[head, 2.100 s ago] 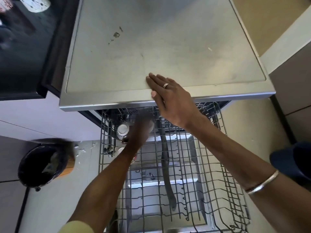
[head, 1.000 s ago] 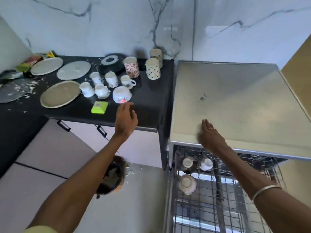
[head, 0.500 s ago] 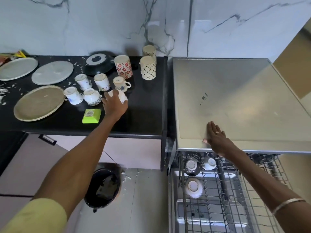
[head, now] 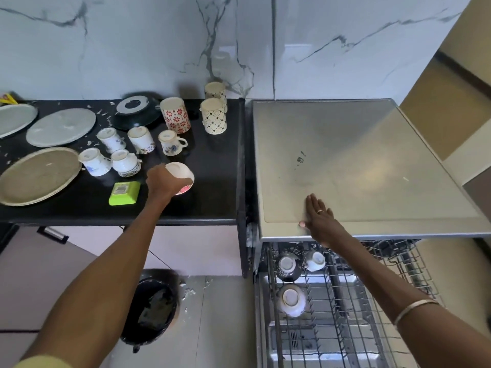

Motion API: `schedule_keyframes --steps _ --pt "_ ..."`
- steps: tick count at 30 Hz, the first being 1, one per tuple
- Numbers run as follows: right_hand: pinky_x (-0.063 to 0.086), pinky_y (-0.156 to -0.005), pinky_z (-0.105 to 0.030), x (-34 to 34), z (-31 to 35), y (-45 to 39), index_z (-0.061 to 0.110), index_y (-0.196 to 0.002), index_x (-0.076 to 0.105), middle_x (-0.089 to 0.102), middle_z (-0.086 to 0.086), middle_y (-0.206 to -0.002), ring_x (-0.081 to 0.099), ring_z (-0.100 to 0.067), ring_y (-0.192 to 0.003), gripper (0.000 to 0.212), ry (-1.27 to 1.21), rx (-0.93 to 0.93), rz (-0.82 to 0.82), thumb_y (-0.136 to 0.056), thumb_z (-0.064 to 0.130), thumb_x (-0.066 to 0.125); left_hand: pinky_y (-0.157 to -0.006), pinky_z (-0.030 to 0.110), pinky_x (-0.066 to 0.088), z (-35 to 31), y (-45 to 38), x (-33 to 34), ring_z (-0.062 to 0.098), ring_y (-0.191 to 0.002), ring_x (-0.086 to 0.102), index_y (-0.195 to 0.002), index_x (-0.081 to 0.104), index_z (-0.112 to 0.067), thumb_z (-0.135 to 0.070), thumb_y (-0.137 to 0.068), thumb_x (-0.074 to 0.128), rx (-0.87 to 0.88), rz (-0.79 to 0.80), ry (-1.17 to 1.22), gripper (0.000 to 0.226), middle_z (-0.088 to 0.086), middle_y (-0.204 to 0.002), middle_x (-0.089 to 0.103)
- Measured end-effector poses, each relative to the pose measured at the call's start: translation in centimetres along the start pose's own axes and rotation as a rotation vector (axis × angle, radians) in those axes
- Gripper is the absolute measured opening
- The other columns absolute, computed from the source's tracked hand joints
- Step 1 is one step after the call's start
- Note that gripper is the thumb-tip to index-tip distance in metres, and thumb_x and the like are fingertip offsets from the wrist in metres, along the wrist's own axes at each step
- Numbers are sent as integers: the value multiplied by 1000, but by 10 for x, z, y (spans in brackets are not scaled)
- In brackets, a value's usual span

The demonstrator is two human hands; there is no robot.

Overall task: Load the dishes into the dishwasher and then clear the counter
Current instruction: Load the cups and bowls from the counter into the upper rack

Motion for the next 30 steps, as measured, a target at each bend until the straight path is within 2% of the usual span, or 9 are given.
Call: schedule_keyframes --steps 2,6,10,14,19,23,25,28,30 --pt "-4 -120 -41 -1 1 1 7 -152 -18 -22 -11 -160 -16 -28 -149 81 -10 -7 -7 -103 32 41 -94 45 46 -7 15 -2 37 -115 57 -120 61 -4 -42 -59 90 35 -8 44 78 19 -121 64" --pt "-3 -120 -41 -6 3 4 7 -153 -15 -19 -12 -160 -13 -28 -150 80 -34 -38 -14 -104 35 40 -91 42 53 -33 71 -11 32 -109 61 -121 63 -13 -55 -52 86 119 -67 171 84 10 -116 68" --pt "-2 -120 -39 -11 1 8 8 -154 -11 -15 -11 -162 -10 -27 -150 77 -23 -91 -29 -104 39 38 -71 18 55 -72 178 -3 14 -89 64 -114 64 -22 -47 -54 91 261 -30 315 71 -3 -103 70" --pt "3 -121 -39 -9 -5 19 5 -155 -5 -9 -12 -163 -5 -26 -151 74 48 -157 -77 -104 44 31 -69 7 51 -85 311 48 0 -82 63 -109 59 -31 -43 -54 92 309 110 393 66 -16 -99 67" --pt "0 -121 -36 -7 -10 20 6 -156 -5 -10 -10 -163 -6 -23 -151 73 65 -213 -112 -104 48 27 -82 17 56 -50 422 162 0 -100 64 -120 59 -33 -59 -53 86 188 306 362 76 -18 -110 68" --pt "-1 -121 -35 -3 -13 19 7 -156 -4 -9 -10 -164 -5 -22 -151 73 74 -261 -170 -104 49 23 -90 8 42 -23 465 237 -6 -103 57 -117 59 -31 -58 -55 83 64 370 361 72 -21 -112 64" --pt "-2 -121 -35 0 -16 20 6 -156 -4 -8 -11 -164 -5 -23 -151 72 73 -290 -203 -104 49 21 -88 13 42 -10 477 268 0 -103 58 -121 59 -27 -51 -54 88 -11 359 312 77 -18 -114 64" --pt "-1 -123 -36 4 -22 22 5 -155 -3 -6 -13 -164 -5 -24 -151 70 88 -327 -236 -104 48 17 -87 28 53 9 486 301 12 -103 61 -125 56 -22 -46 -51 91 -114 323 238 86 -6 -115 67" --pt "-1 -123 -37 5 -23 22 4 -155 -3 -6 -13 -163 -6 -24 -152 70 94 -343 -237 -104 48 17 -88 35 54 20 486 313 21 -106 62 -130 53 -16 -37 -51 93 -190 286 203 91 2 -118 65"
Point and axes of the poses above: each hand's wrist, its own y-axis away from the middle knuckle, its own x-axis out of the palm, z = x × y, the point moved 6 cm from there along -y, towards the middle knuckle
